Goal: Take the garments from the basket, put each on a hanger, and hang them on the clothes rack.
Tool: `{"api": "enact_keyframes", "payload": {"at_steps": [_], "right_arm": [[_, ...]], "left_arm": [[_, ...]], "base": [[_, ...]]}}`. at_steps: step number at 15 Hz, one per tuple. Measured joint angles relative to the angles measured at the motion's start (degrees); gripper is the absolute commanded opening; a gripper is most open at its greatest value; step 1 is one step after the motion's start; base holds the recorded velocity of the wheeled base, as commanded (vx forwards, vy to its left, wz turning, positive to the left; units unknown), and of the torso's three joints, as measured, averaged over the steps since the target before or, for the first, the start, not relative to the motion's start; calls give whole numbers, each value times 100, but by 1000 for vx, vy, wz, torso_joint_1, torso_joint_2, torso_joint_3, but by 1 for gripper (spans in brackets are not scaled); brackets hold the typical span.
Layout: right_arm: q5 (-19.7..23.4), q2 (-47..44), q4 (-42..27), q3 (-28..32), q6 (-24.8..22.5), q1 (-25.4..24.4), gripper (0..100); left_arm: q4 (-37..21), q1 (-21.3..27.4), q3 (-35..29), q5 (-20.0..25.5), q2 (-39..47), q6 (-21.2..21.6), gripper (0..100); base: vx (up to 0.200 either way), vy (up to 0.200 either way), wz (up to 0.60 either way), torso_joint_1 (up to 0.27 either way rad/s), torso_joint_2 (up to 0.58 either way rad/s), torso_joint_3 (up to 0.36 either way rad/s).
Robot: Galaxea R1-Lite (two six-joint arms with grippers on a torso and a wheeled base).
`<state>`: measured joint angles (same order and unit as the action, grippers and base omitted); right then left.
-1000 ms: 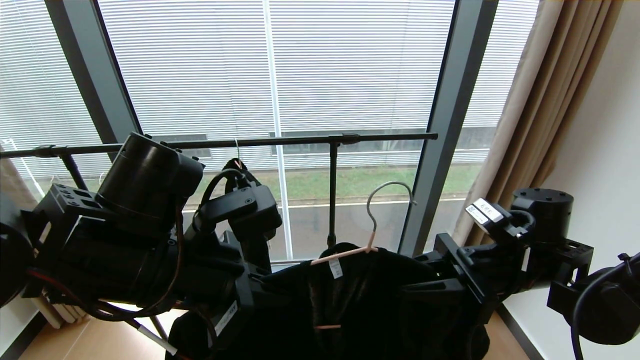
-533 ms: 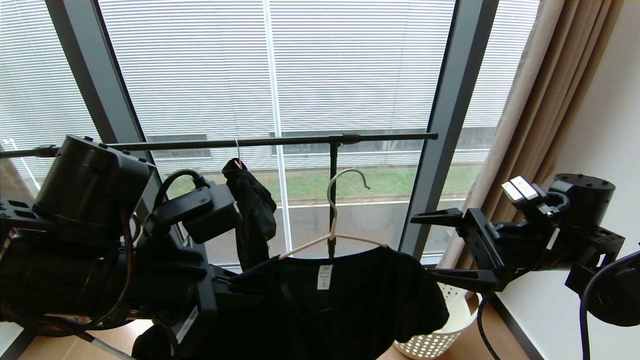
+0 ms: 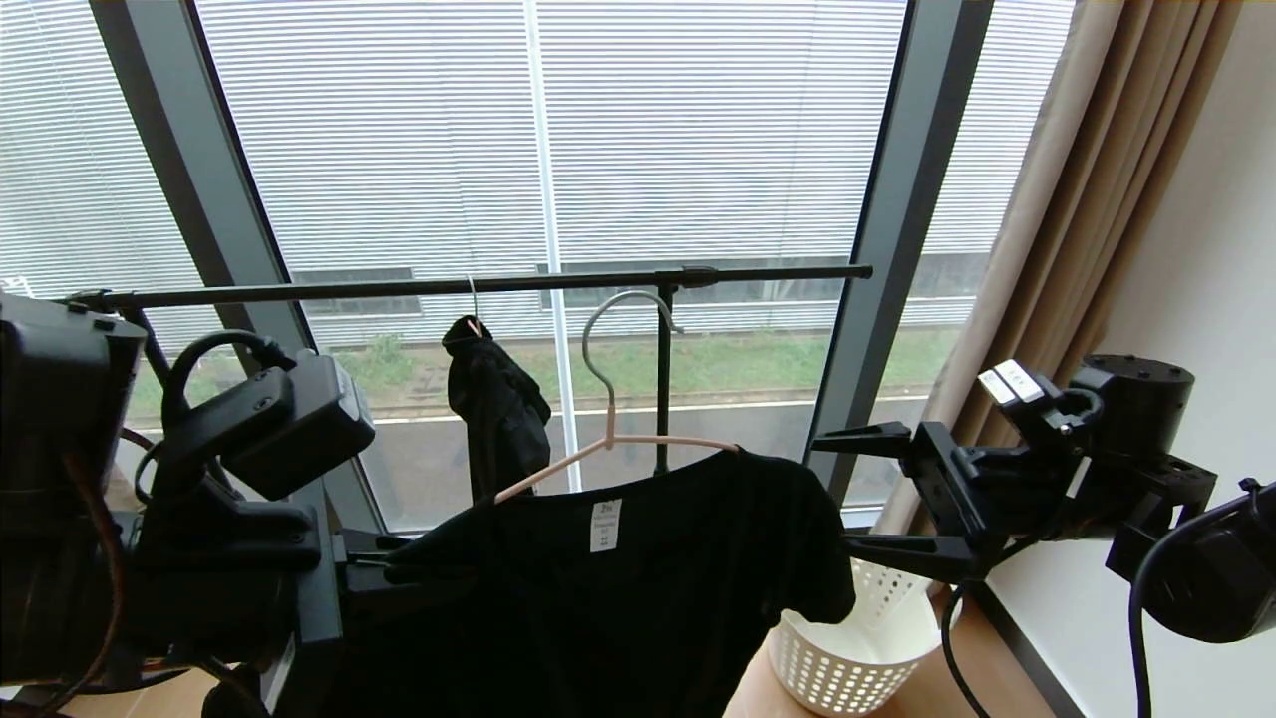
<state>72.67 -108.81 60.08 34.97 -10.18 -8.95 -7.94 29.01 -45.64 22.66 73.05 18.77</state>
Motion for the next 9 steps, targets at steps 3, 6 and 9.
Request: {"api": "enact_keyframes", "payload": {"at_steps": [3,6,9], "right_arm": [[-41,-307,0,207,-5,63,100],[-336,-463,0,311,-66,167,100],[-386,-447,2,325,-290,444,100]], "left_arm": [[4,-46,37,2,-268,-83,0],[2,-49,57,2,-456,-90,0],[11,-57,50,2,-552,-93,0]], "base": [[0,0,0,0,0,0],[0,0,0,0,0,0],[0,0,0,0,0,0]]}}
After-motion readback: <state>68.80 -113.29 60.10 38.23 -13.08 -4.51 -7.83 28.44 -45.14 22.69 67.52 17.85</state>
